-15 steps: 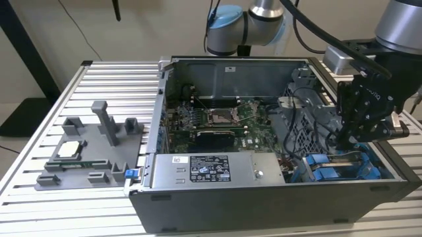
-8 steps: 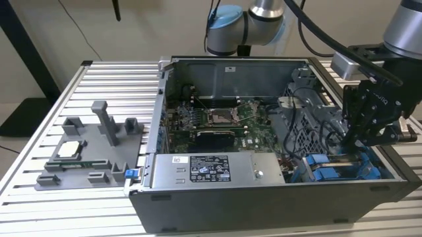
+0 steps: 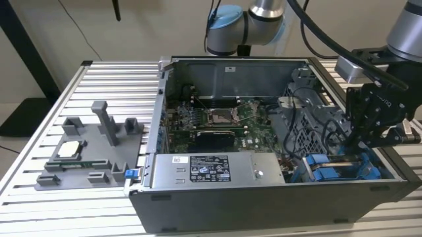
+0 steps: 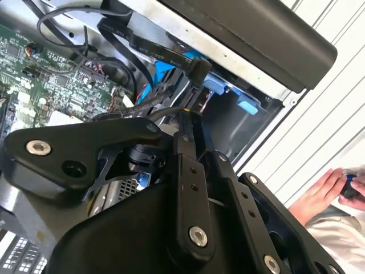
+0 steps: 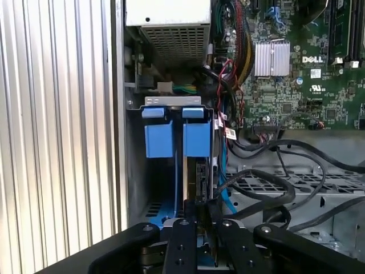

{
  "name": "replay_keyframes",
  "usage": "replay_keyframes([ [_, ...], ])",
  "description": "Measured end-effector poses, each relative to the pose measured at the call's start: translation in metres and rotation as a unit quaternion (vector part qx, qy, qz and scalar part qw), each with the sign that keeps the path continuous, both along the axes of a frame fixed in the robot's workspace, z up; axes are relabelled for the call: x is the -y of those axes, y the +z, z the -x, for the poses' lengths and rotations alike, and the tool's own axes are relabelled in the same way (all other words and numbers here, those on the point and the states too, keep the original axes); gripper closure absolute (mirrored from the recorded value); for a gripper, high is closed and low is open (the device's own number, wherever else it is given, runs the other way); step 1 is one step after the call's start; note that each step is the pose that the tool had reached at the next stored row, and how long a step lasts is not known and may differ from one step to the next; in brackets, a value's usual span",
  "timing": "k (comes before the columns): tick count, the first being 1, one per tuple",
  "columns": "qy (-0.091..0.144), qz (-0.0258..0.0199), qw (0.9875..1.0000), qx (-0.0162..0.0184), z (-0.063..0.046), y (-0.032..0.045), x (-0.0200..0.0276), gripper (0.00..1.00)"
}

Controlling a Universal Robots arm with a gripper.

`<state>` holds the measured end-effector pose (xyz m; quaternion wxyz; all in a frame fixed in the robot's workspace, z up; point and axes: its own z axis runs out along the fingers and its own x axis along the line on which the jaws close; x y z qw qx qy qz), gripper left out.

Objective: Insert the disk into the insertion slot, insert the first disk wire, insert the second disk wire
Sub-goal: 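Insert the first disk wire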

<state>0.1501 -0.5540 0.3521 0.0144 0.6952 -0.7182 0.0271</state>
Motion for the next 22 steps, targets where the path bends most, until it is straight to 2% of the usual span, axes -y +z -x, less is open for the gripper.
replay_keyframes([
  [4, 0.001, -0.0001, 1.0000, 0.0016, -0.0005, -0.0024, 0.0000, 1.00],
  [9, 0.003, -0.0003, 1.0000, 0.0082, -0.0011, -0.0047, 0.0000, 1.00],
  [22, 0.003, -0.0003, 0.9999, 0.0101, -0.0011, -0.0065, -0.0014, 1.00],
])
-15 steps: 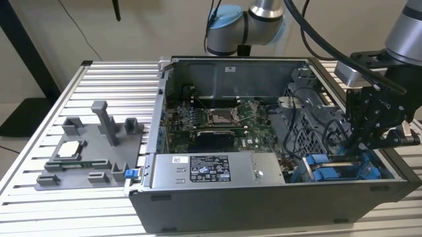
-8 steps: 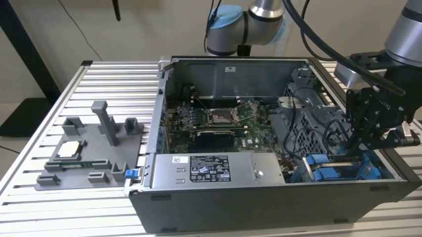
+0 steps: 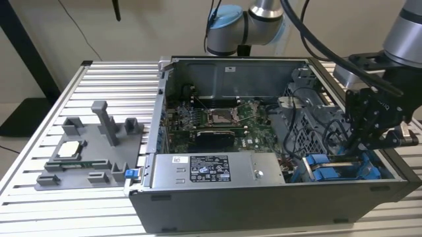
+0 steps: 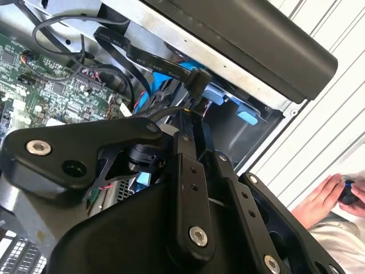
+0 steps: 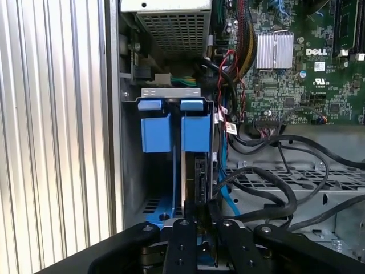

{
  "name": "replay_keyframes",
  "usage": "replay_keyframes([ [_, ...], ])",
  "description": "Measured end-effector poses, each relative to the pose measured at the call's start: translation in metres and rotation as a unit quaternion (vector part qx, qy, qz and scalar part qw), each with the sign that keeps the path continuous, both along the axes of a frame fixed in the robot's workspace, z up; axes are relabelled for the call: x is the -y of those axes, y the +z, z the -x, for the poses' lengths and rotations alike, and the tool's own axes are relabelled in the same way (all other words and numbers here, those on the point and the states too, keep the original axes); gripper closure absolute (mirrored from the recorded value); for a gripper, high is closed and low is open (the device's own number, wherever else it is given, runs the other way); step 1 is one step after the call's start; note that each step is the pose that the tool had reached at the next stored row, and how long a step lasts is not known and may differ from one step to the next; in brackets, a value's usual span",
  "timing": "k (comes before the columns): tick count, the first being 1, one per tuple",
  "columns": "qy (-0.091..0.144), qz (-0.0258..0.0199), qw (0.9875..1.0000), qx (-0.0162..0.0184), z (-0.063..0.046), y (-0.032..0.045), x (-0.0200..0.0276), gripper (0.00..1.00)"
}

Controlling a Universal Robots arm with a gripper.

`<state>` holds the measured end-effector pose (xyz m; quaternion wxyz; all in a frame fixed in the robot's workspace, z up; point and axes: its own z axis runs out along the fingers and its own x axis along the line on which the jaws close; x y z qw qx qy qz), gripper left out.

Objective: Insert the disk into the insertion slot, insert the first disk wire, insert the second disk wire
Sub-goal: 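Insert the first disk wire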

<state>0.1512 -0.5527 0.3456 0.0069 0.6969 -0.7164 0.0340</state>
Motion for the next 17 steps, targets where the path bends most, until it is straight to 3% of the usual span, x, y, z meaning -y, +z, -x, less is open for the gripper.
replay_keyframes([
  [17, -0.014, 0.0000, 0.9999, 0.0011, 0.0017, -0.0038, -0.0010, 1.00],
])
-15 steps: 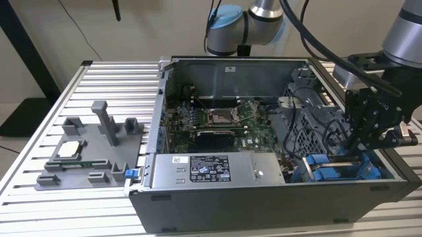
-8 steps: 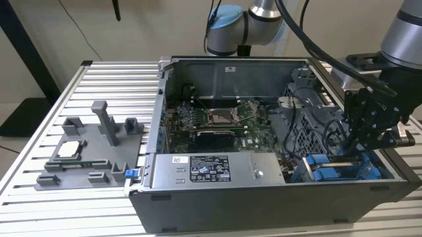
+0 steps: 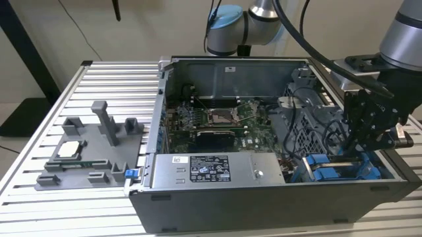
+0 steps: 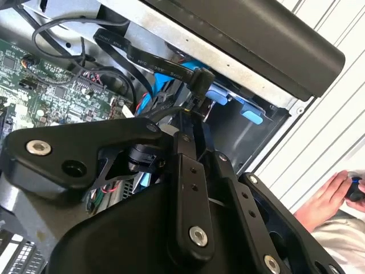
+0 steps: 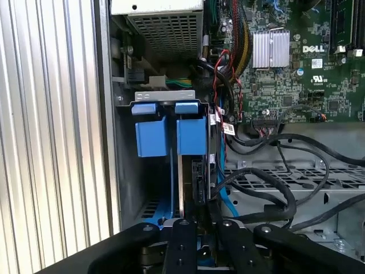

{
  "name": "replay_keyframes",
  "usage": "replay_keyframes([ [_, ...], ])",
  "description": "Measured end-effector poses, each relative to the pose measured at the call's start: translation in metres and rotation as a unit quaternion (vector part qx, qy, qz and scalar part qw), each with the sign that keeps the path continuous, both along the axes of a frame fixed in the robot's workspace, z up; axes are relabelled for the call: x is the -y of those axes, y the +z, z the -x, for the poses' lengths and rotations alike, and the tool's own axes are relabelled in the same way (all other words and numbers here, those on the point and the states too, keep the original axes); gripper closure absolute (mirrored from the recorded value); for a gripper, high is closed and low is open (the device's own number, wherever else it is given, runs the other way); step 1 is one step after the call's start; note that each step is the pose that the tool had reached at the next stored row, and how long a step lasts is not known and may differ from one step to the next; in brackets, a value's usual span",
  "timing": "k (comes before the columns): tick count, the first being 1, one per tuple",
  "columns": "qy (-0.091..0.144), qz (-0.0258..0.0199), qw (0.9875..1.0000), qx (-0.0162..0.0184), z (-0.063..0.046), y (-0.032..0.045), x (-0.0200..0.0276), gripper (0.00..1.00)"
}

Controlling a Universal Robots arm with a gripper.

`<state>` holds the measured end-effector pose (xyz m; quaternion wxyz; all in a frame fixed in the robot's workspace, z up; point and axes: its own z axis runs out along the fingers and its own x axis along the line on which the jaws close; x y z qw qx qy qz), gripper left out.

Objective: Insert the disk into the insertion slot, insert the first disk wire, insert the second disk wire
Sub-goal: 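Insert the first disk wire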

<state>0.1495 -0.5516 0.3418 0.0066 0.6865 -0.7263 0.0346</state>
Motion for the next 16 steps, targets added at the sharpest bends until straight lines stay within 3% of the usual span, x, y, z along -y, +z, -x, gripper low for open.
replay_keyframes([
  [16, 0.000, -0.0005, 1.0000, 0.0061, 0.0007, -0.0015, -0.0015, 1.00],
])
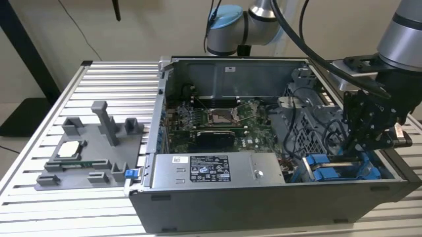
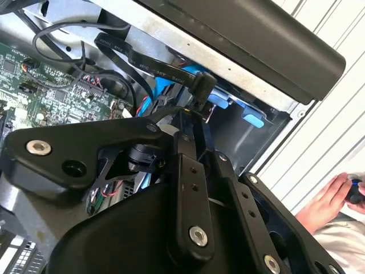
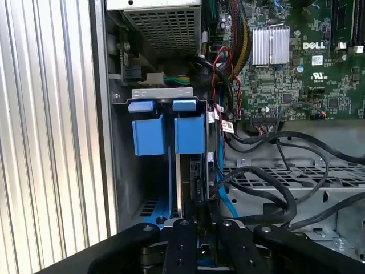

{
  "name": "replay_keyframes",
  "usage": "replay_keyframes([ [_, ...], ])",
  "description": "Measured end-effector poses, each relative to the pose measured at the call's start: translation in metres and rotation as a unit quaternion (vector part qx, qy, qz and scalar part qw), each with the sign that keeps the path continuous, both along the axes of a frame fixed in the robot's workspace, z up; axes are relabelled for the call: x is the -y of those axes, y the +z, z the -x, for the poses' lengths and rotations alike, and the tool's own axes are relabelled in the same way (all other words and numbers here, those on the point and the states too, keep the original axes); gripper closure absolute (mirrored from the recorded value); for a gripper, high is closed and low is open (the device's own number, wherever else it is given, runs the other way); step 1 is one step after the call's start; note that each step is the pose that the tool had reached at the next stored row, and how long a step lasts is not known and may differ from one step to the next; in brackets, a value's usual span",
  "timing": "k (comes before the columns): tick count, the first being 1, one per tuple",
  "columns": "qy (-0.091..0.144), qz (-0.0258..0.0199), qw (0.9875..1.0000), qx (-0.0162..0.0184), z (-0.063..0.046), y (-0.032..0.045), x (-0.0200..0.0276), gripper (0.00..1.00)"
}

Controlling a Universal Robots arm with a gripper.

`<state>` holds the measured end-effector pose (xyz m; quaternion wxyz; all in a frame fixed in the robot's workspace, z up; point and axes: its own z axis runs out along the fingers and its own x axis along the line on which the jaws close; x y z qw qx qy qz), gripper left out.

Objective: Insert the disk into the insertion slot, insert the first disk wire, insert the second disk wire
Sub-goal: 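Insert the first disk wire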

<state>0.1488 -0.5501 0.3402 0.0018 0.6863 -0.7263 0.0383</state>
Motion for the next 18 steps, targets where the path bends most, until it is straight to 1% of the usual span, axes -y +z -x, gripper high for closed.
replay_keyframes([
  [7, 0.001, 0.0001, 1.0000, 0.0013, 0.0009, -0.0020, -0.0003, 1.00],
  [13, 0.002, 0.0006, 1.0000, 0.0022, 0.0010, -0.0079, -0.0002, 1.00],
  [15, 0.002, -0.0004, 1.0000, 0.0021, 0.0010, -0.0090, -0.0003, 1.00],
  [16, 0.002, -0.0004, 1.0000, 0.0021, 0.0010, -0.0091, -0.0003, 0.00],
  [18, 0.002, -0.0004, 1.0000, 0.0021, 0.0010, -0.0075, -0.0003, 0.00],
])
